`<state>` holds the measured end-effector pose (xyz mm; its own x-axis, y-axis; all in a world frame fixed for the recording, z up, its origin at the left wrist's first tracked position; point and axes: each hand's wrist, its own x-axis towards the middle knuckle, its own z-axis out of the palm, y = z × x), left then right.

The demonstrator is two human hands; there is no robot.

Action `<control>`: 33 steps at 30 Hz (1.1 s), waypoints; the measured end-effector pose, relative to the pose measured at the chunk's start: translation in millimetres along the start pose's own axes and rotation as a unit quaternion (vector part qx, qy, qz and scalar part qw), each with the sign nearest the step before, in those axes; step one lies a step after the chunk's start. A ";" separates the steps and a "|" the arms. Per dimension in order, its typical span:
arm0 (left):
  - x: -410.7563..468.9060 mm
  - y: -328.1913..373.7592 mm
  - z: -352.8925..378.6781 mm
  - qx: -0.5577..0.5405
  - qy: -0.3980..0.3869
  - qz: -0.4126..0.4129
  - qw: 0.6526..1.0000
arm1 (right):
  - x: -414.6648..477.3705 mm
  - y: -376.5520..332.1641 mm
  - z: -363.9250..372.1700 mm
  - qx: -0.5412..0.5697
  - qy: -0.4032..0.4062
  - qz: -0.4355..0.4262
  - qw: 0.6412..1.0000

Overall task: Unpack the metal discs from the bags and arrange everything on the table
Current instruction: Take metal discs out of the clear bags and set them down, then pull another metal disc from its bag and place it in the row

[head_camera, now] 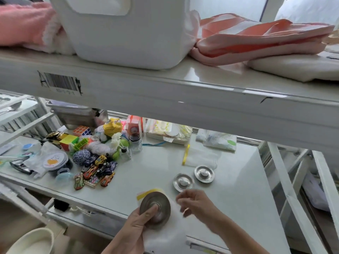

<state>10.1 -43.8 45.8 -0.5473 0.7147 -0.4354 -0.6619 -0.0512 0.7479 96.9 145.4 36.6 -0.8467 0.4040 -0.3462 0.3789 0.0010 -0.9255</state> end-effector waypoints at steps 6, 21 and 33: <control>-14.6 6.9 -14.7 -0.028 0.084 -0.011 0.996 | 108.4 -3.9 -59.0 -0.380 0.229 -0.082 0.892; -27.9 7.9 -24.2 -0.081 0.000 0.055 0.995 | 166.6 -31.9 -74.4 -0.242 0.278 -0.106 0.924; 7.3 37.7 12.0 0.016 -0.067 0.089 0.994 | -12.2 -47.8 16.4 0.332 -0.030 0.027 0.942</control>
<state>-12.6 -32.2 76.8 -0.5799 0.7827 -0.2263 -0.5429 -0.1641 0.8236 83.0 125.5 82.5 -0.8596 0.3353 -0.3856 0.1211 -0.5995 -0.7912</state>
